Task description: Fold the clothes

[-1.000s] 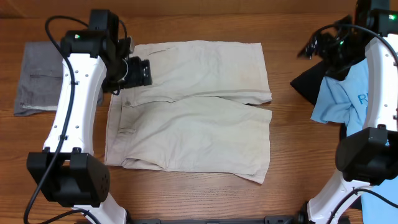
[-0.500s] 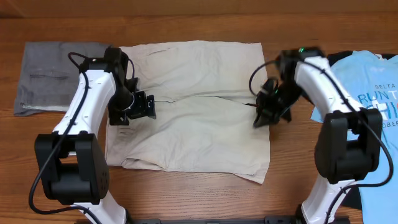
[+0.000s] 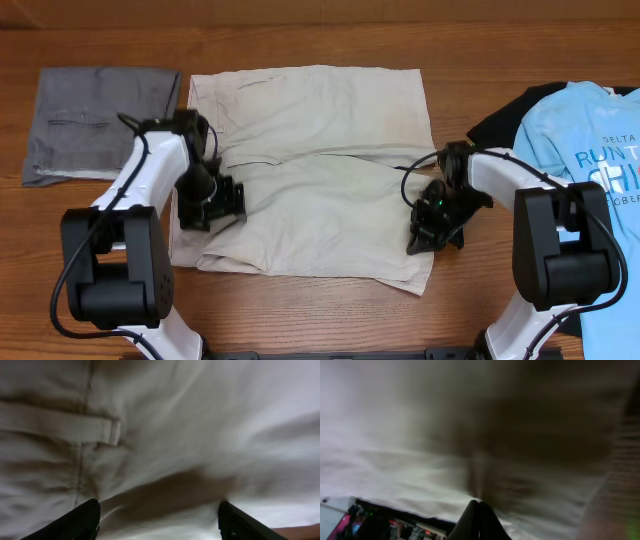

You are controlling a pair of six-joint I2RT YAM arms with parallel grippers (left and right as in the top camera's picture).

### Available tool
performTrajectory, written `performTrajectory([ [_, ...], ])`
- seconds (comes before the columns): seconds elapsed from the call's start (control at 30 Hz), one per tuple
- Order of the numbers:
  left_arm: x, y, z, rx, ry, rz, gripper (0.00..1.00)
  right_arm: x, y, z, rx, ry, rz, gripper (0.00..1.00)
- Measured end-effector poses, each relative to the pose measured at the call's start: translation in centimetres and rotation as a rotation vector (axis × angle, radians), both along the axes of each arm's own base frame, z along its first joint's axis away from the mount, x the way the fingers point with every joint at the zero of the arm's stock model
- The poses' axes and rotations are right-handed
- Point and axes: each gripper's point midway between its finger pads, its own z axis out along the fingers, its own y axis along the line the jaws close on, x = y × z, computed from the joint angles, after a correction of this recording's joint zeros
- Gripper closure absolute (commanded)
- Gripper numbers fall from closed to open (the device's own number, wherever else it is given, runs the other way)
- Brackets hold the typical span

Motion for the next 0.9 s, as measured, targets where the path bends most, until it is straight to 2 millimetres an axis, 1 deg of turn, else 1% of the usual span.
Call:
performTrajectory([
  [0.07,-1.1,0.0,-1.0,0.001,0.026,0.002,0.22,-0.6,-0.1,-0.7,-0.010,0.002,-0.012,0.96],
  [0.13,-1.9,0.1,-1.7,0.005,0.043,0.002,0.21,-0.8,-0.1,-0.9,-0.013,-0.010,-0.039,0.96],
  [0.2,-2.4,0.2,-2.2,0.014,0.051,0.000,0.19,-1.0,-0.1,-0.9,-0.017,-0.008,-0.061,0.96],
  [0.3,-2.8,1.0,-2.5,0.064,0.067,0.012,0.19,-1.3,-0.7,-0.9,-0.061,0.020,-0.101,0.96],
  [0.43,-2.9,2.4,-2.6,0.130,0.075,0.058,0.19,-1.7,-2.9,-1.0,-0.139,0.083,-0.199,0.96],
  [0.63,-2.9,2.5,-2.6,0.136,0.078,0.098,0.20,-1.3,-6.1,-1.0,-0.153,0.129,-0.374,0.96],
  [0.77,-2.9,2.4,-2.6,0.133,0.081,0.111,0.23,-1.4,-7.5,-0.8,-0.156,0.136,-0.398,0.96],
  [0.83,-2.8,2.5,-2.4,0.137,0.083,0.112,0.24,-1.4,-8.5,-0.6,-0.193,0.146,-0.383,0.96],
  [0.87,-2.7,2.5,-2.0,0.136,0.085,0.114,0.24,-1.1,-9.0,-0.3,-0.212,0.144,-0.376,0.96],
  [0.9,-2.1,2.5,-1.4,0.135,0.073,0.116,0.25,-0.4,-9.5,0.2,-0.228,0.133,-0.370,0.96],
])
